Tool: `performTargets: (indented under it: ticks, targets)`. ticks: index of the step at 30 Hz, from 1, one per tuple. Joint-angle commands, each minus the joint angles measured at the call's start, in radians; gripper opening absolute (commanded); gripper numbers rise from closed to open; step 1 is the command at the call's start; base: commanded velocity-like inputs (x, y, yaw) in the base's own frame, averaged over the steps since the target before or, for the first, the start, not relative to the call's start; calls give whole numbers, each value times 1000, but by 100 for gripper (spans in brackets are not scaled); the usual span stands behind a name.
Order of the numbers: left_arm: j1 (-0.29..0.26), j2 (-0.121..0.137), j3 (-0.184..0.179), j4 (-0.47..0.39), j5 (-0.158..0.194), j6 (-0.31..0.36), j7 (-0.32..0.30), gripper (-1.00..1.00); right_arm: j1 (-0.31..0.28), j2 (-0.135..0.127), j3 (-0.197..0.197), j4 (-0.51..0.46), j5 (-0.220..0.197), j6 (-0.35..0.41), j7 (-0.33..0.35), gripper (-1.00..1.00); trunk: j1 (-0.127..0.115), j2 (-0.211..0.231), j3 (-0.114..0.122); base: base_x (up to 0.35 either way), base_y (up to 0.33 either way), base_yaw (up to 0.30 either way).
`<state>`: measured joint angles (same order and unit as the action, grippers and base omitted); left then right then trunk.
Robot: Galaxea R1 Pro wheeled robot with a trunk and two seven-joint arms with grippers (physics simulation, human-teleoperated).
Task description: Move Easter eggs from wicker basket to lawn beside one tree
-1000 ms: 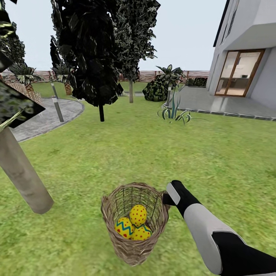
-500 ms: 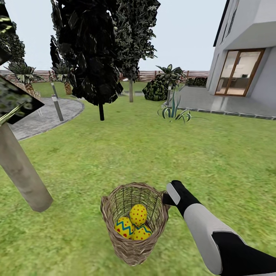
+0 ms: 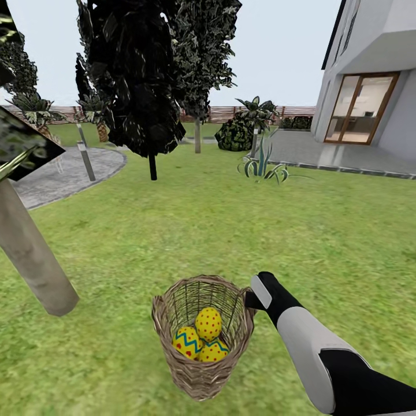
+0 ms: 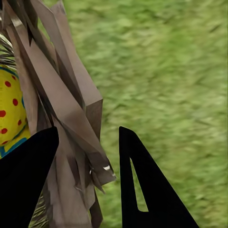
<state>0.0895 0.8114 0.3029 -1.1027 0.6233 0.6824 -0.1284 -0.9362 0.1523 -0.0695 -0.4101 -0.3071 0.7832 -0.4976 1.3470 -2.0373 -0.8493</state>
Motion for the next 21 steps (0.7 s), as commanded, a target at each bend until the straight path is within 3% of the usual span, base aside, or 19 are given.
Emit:
performTargets:
  ticks: [1, 21]
  targets:
    - [1, 0, 2, -1, -1, 5, -4, 100, -1, 1, -6, -1, -18, -3, -9, -100, 4, -8, -4, 0, 0, 0]
    - [1, 0, 2, 1, -1, 4, -4, 100, -1, 1, -6, -2, -18, -4, -9, -100, 81, -148, -67, 0, 0, 0]
